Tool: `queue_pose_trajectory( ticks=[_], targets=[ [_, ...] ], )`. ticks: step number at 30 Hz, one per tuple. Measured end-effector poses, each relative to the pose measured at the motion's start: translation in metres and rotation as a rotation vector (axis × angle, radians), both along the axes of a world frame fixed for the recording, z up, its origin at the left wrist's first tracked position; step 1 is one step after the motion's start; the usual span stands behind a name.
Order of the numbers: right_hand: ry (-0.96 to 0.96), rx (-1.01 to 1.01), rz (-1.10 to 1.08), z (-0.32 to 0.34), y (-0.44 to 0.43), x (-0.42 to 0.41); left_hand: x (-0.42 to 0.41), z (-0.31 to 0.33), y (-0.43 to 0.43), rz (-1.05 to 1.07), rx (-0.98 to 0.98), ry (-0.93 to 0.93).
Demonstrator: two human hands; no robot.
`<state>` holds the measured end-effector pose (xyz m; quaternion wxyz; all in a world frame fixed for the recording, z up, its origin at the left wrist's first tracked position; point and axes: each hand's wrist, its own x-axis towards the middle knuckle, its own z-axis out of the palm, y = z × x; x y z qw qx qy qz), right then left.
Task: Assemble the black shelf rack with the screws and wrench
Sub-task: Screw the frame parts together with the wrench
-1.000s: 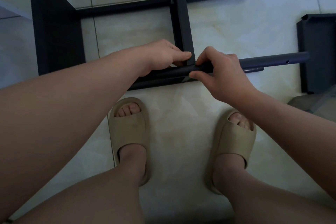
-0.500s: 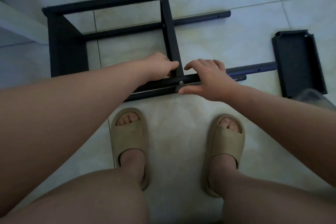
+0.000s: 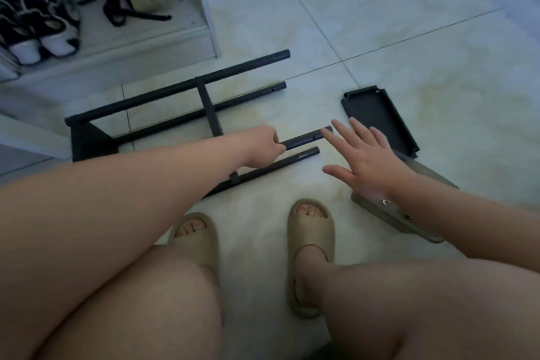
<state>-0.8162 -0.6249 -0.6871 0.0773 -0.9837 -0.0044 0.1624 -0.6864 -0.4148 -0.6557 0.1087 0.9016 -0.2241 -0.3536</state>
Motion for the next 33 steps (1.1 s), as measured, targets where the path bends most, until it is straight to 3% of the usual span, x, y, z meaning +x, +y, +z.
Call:
queue_pose_trajectory(
  ticks=[5, 11, 22, 33],
  targets=[
    [0.039, -0.024, -0.191, -0.027, -0.064, -0.054, -0.024, -0.006, -0.068, -0.229, 0.044, 0.025],
    [0.145, 0.019, -0.375, -0.086, -0.117, -0.091, -0.048, -0.064, -0.132, -0.384, 0.051, 0.146],
    [0.223, 0.184, -0.495, -0.186, -0.147, -0.074, -0.060, -0.171, -0.180, -0.097, -0.142, 0.382],
    [0.112, 0.123, -0.575, -0.221, -0.132, -0.029, -0.055, -0.187, -0.176, 0.027, -0.317, 0.536]
  ],
)
